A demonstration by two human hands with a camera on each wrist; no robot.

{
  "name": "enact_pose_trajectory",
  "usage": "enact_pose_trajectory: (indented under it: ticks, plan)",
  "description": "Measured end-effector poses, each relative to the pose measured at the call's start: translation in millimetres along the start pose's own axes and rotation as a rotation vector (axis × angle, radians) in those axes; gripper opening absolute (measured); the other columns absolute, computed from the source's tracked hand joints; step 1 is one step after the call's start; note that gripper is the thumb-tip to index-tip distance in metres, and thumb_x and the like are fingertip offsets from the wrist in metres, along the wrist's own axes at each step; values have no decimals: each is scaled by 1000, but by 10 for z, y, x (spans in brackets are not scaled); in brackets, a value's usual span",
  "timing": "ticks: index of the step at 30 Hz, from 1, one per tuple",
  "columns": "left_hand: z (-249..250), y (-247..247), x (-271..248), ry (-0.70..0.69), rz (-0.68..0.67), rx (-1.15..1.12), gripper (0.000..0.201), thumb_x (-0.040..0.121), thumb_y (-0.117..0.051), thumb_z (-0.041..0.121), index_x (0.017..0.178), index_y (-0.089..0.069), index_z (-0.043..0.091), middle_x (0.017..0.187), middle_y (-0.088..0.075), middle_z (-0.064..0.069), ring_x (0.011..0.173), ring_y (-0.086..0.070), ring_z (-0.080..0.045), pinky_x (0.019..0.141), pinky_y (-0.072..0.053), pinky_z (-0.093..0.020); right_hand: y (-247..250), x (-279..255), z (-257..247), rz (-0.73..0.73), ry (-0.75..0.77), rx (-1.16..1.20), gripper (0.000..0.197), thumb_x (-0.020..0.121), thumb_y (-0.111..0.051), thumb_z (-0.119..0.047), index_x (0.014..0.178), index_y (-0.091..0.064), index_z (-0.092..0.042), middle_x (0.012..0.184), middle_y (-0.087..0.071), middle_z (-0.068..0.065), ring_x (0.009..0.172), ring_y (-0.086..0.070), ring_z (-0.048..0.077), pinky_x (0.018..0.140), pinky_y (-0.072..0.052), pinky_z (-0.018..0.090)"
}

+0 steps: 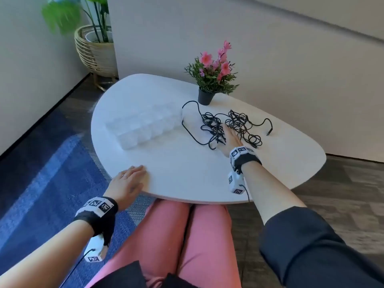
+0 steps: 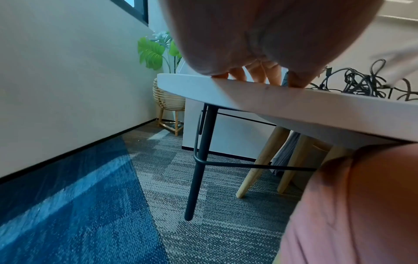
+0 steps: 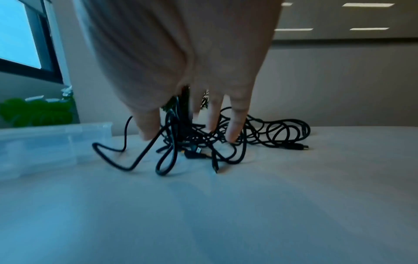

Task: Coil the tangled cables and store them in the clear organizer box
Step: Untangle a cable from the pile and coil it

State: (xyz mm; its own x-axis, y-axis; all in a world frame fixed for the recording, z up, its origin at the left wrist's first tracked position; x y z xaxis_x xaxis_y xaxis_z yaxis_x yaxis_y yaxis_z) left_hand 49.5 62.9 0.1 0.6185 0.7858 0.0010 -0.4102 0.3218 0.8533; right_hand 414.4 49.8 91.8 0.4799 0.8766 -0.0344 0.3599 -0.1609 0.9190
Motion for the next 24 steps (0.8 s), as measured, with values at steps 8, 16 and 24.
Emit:
enact_pose_trajectory:
  ticks: [8, 16, 24]
  plan:
    - [-18, 86, 28, 83, -3, 11, 59, 79, -35, 52, 130, -52, 27, 143, -44, 10, 129, -40, -24, 107, -33, -41, 424, 73, 17, 170, -75, 120, 21, 88, -49, -3, 90, -68, 5, 97, -71, 20, 89, -66, 32, 79, -52, 31]
    - [357, 316, 371, 38, -23, 61, 27, 90, -55, 31, 115, -63, 25, 131, -54, 4, 113, -56, -18, 96, -43, -34, 1420, -516, -227, 691, 230, 602, 22, 84, -64, -2, 104, -69, -9, 90, -68, -1, 82, -62, 8, 81, -48, 12]
    - [1415, 793, 986, -251, 32, -30, 27, 91, -54, 30, 117, -60, 23, 129, -54, 6, 110, -57, -16, 97, -43, -35, 1689, -742, -403, 648, 439, 752, 21, 91, -53, -2, 111, -58, -7, 96, -69, 7, 87, -68, 21, 83, -55, 30]
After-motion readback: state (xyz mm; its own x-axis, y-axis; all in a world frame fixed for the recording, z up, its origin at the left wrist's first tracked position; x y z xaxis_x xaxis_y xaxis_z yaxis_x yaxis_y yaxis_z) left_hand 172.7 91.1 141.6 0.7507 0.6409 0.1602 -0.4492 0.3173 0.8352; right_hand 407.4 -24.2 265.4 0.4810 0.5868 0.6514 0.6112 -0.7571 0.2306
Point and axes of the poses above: each hand's wrist, its own x-axis towards the middle knuckle, its own y-axis out of the back of the hand, z = x × y, the point moved 8 cm from there along x, towards the middle knuckle
